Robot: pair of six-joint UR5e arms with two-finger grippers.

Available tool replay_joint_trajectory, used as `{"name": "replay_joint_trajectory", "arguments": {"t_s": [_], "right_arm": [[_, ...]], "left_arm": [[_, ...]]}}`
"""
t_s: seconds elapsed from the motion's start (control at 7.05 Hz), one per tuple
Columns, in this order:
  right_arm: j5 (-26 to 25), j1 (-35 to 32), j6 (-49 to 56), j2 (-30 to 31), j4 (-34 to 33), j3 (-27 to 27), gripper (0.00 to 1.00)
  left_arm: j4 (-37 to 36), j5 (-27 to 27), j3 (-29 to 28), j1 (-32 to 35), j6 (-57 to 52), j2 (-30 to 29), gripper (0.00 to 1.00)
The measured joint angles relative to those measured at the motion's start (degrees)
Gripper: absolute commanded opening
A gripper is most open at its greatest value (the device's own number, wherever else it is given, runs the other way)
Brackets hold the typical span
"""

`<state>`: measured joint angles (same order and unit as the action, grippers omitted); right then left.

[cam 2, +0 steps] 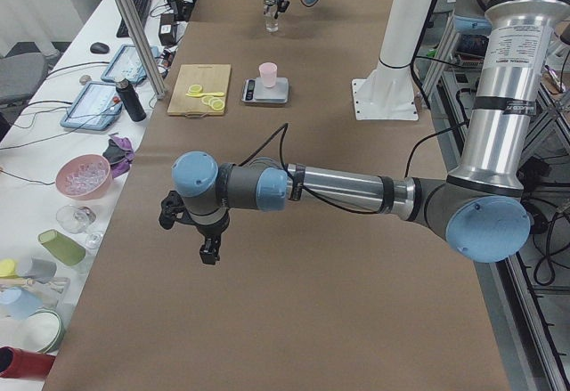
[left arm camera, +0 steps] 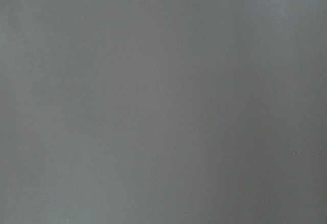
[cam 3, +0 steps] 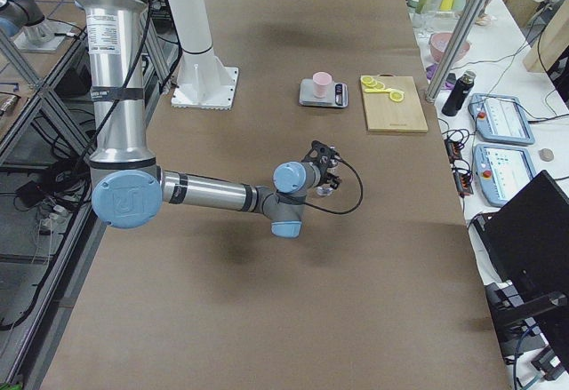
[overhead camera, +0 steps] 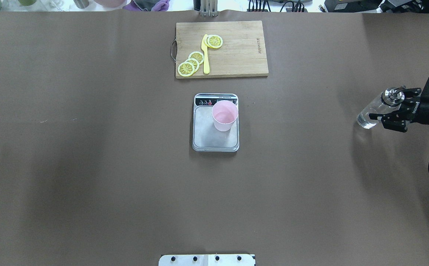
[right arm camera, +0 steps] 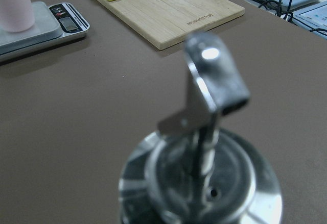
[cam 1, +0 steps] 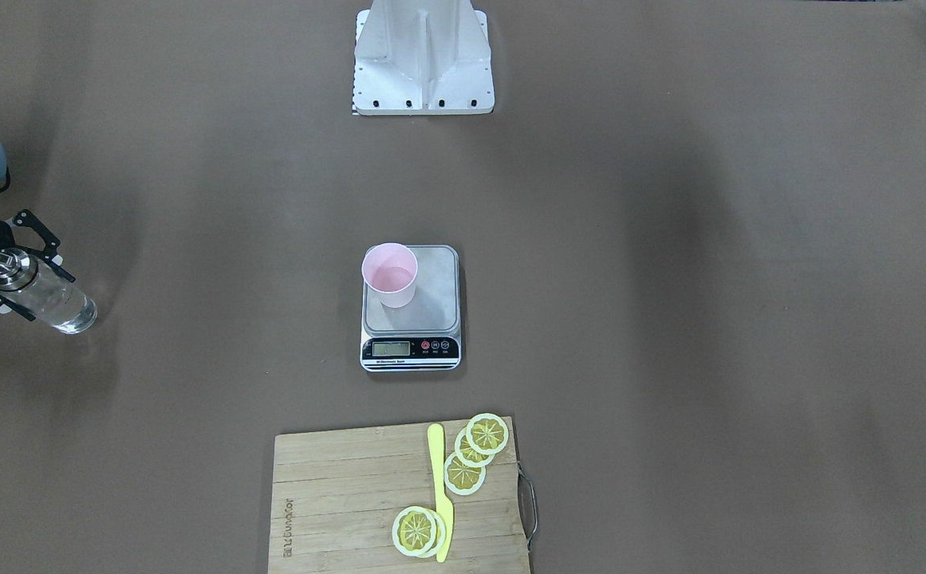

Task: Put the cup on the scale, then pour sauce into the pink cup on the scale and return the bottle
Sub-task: 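Lower the glass bottle onto the table with the right gripper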

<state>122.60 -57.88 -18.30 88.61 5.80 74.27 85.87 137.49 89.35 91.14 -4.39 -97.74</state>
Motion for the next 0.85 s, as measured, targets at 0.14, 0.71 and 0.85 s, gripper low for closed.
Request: {"name": "replay_joint_trajectory", "arguments": {"t_s": [0.14, 0.71, 0.85], "right_arm": [[0.35, 0.10, -0.04, 0.02, 0.34, -0.94, 0.26], [2.21, 0.22, -0.13, 0.04, 0.53, -2.25, 0.50], [2.22, 0.23, -0.10, 0.01, 0.53, -2.24, 0.55]], "left_arm": [[0.00, 0.03, 0.02, 0.00, 0.00, 0.00, 0.97], [0.16, 0.06, 0.18, -0.01, -0.01, 0.58, 0.97], [0.17, 0.06, 0.23, -0.03, 0.00, 0.63, 0.97]]}}
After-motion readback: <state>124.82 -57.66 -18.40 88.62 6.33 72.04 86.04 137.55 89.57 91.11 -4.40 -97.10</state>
